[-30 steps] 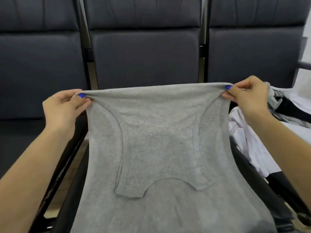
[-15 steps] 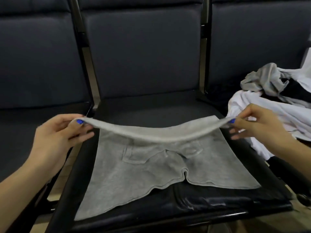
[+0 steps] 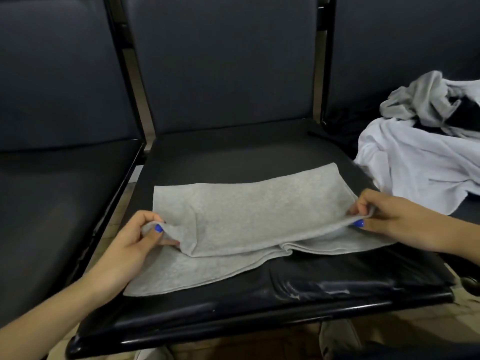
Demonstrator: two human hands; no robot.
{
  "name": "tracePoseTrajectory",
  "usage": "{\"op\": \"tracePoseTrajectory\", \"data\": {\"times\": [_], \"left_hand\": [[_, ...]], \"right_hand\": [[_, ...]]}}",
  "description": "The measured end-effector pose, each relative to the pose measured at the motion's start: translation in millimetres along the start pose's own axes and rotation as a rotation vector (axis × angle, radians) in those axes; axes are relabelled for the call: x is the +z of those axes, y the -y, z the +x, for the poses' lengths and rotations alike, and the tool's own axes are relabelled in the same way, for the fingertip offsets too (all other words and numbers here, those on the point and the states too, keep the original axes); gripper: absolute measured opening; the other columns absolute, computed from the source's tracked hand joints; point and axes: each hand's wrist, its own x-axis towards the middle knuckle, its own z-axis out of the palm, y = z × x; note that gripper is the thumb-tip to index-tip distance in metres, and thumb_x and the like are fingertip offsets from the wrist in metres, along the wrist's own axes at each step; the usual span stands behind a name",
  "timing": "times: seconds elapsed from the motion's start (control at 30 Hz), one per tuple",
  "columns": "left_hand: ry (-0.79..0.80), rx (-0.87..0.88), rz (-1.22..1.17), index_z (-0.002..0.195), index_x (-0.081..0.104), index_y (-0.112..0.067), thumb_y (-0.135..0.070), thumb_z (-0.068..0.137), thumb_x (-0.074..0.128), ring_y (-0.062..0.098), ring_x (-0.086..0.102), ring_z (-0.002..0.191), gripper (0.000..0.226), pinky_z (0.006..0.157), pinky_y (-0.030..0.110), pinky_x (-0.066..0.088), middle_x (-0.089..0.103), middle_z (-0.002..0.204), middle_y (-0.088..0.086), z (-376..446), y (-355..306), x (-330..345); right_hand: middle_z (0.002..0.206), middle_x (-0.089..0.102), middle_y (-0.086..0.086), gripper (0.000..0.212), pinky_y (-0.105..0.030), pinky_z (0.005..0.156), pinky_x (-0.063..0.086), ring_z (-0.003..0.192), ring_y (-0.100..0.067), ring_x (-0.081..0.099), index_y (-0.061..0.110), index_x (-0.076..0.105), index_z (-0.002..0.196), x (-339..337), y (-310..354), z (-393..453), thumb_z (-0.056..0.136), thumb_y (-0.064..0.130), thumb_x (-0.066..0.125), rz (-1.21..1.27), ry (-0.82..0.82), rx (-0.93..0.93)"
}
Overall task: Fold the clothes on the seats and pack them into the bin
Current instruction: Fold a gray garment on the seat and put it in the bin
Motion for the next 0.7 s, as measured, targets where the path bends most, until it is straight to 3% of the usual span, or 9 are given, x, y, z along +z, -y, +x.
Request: {"op": "tracePoseTrajectory", "data": {"times": [0.03,0.07,0.13,0.27,0.37,0.43,0.5,0.6,0.7], "left_hand": [[0.013,0.029,0.105,0.094,0.055,-0.011,-0.01,0.095,0.049,0.005,0.069,0.072,0.006,0.073,0.023,0.048,0.07,0.075,-0.001,3.7,1.2,-3.2],[0.055,0.062,0.23,0.091,0.057,-0.02,-0.008,0.096,0.048,0.011,0.068,0.073,0.016,0.073,0.026,0.048,0.069,0.077,0.003,7.7,2.1,-8.1],[0.145,0.097,0.455,0.084,0.057,-0.038,-0.015,0.096,0.05,0.027,0.062,0.08,0.027,0.077,0.037,0.047,0.066,0.081,0.009,15.3,4.5,-21.7],[0.149,0.177,0.607,0.088,0.053,-0.04,-0.019,0.096,0.049,0.01,0.053,0.058,0.023,0.06,0.025,0.041,0.061,0.069,0.008,20.5,4.9,-41.7],[0.17,0.241,0.701,0.086,0.054,-0.035,-0.015,0.097,0.05,0.013,0.058,0.067,0.024,0.064,0.029,0.044,0.063,0.07,0.004,22.6,4.6,-43.6],[0.163,0.268,0.707,0.087,0.055,-0.034,-0.012,0.096,0.05,0.012,0.059,0.076,0.024,0.068,0.026,0.044,0.066,0.077,-0.001,20.4,2.1,-40.9],[0.122,0.289,0.643,0.088,0.059,-0.034,-0.012,0.094,0.054,0.012,0.061,0.072,0.023,0.067,0.024,0.045,0.068,0.078,-0.004,14.5,-4.0,-39.7],[0.022,0.356,0.551,0.088,0.068,-0.035,-0.01,0.089,0.06,0.015,0.065,0.074,0.027,0.069,0.026,0.05,0.07,0.086,-0.012,3.0,-17.8,-40.0],[-0.045,0.395,0.456,0.089,0.072,-0.034,-0.011,0.084,0.064,-0.001,0.066,0.094,0.025,0.082,0.008,0.048,0.068,0.1,-0.026,-3.5,-32.2,-43.0]], "right_hand": [[0.098,0.066,-0.005,0.032,-0.034,0.082,0.049,0.098,-0.029,0.062,0.035,0.046,0.067,-2.4,-4.4,3.7,0.083,0.021,0.071,-0.029,-0.021,-0.012],[0.099,0.066,-0.007,0.038,-0.036,0.082,0.05,0.1,-0.031,0.062,0.036,0.046,0.067,-4.4,-6.6,6.4,0.086,0.01,0.066,-0.061,-0.043,-0.011],[0.099,0.065,-0.012,0.041,-0.041,0.084,0.049,0.101,-0.034,0.061,0.038,0.046,0.069,-9.7,-10.5,10.2,0.087,0.006,0.064,-0.111,-0.085,0.0],[0.103,0.064,-0.005,0.04,-0.02,0.078,0.044,0.098,-0.021,0.06,0.038,0.049,0.071,-20.2,-17.1,8.1,0.087,0.004,0.064,-0.086,-0.154,0.003],[0.106,0.063,0.003,0.038,-0.02,0.08,0.043,0.105,-0.021,0.06,0.037,0.053,0.069,-22.9,-20.3,4.0,0.087,0.005,0.063,0.006,-0.182,0.044],[0.104,0.064,0.005,0.028,-0.016,0.077,0.045,0.103,-0.023,0.061,0.037,0.055,0.068,-24.8,-20.2,2.0,0.084,0.018,0.07,0.038,-0.205,0.052],[0.1,0.066,0.007,0.024,-0.014,0.074,0.046,0.097,-0.017,0.065,0.036,0.058,0.069,-26.3,-16.8,0.0,0.067,0.05,0.077,0.079,-0.234,0.058],[0.095,0.07,0.004,0.064,-0.009,0.069,0.048,0.082,-0.003,0.066,0.029,0.062,0.07,-30.9,-16.5,-4.3,0.035,0.082,0.072,0.155,-0.271,0.027],[0.092,0.072,-0.003,0.074,-0.01,0.07,0.051,0.084,-0.005,0.068,0.023,0.063,0.069,-36.9,-15.2,-10.4,0.027,0.084,0.072,0.203,-0.283,-0.001]]}}
